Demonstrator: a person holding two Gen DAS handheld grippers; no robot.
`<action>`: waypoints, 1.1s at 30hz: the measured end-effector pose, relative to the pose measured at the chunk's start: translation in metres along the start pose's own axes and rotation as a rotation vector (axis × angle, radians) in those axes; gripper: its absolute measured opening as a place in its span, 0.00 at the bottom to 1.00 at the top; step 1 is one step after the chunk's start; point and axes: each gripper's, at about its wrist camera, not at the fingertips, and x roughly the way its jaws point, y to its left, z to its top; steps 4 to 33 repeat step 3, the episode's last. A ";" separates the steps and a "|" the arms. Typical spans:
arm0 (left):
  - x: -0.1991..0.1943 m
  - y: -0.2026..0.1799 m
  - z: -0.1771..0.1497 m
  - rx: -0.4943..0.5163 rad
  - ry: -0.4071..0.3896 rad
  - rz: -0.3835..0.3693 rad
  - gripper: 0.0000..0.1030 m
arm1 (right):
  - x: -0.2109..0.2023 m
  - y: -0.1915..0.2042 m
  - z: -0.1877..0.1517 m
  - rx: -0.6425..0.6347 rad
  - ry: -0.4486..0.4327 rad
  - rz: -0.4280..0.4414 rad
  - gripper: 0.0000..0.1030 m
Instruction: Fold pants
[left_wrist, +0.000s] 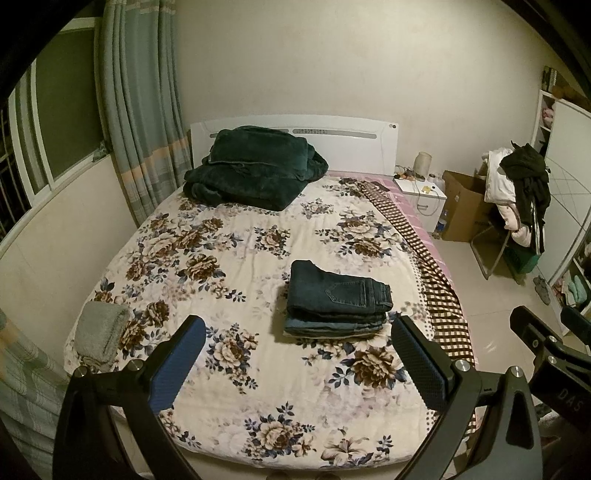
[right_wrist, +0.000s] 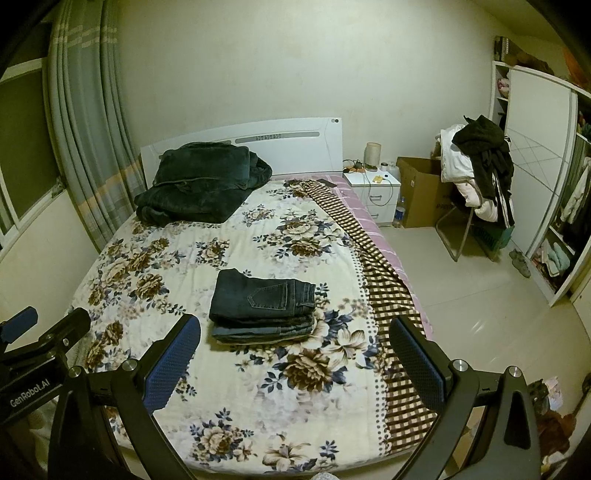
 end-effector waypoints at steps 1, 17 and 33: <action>0.000 0.000 0.000 0.001 -0.001 0.000 0.99 | 0.001 0.002 0.001 -0.001 0.000 0.002 1.00; -0.002 0.003 0.003 0.000 -0.004 0.003 0.99 | 0.000 0.001 0.001 -0.001 -0.001 0.002 1.00; -0.002 0.003 0.003 0.000 -0.004 0.003 0.99 | 0.000 0.001 0.001 -0.001 -0.001 0.002 1.00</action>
